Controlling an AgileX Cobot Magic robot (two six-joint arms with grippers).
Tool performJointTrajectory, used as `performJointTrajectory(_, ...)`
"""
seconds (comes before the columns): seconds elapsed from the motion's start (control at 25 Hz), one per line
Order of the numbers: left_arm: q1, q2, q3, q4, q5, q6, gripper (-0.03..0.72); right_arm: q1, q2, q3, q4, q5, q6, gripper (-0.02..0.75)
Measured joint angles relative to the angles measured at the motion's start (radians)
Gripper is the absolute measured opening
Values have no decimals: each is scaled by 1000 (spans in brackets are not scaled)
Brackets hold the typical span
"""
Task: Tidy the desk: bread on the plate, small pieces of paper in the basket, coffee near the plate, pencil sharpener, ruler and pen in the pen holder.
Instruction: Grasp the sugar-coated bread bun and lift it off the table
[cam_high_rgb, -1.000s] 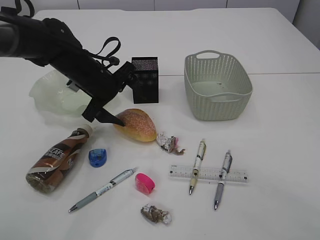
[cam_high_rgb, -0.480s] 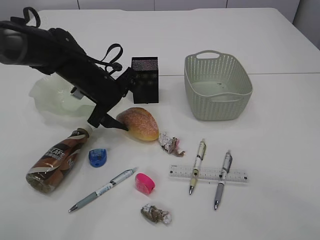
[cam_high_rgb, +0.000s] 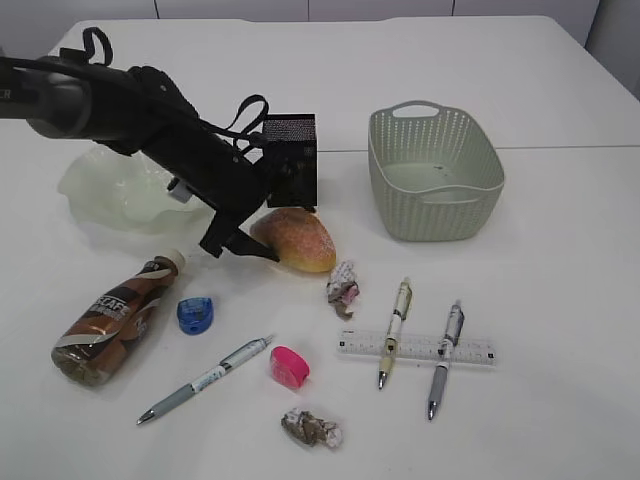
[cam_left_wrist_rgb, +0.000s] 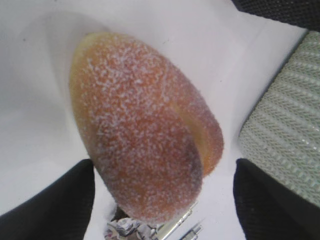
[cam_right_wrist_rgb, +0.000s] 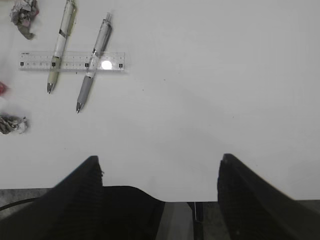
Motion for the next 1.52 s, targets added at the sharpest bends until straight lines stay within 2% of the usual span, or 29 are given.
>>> performJointTrajectory(0.44,0,22,-6,-7,40,-12,234,0,0,0,0,1,0,527)
performJointTrajectory(0.52,0,22,-6,-8,50,-13,184,0,0,0,0,2,0,527)
performJointTrajectory(0.84,6,22,-6,-12,68,2,158,0,0,0,0,2,0,527)
performJointTrajectory(1.36,82,-14,-8,9,284,150,152,0,0,0,0,17,-10,527)
performJointTrajectory(1.52,100,-14,-58,16,382,201,152,0,0,0,0,21,-13,527)
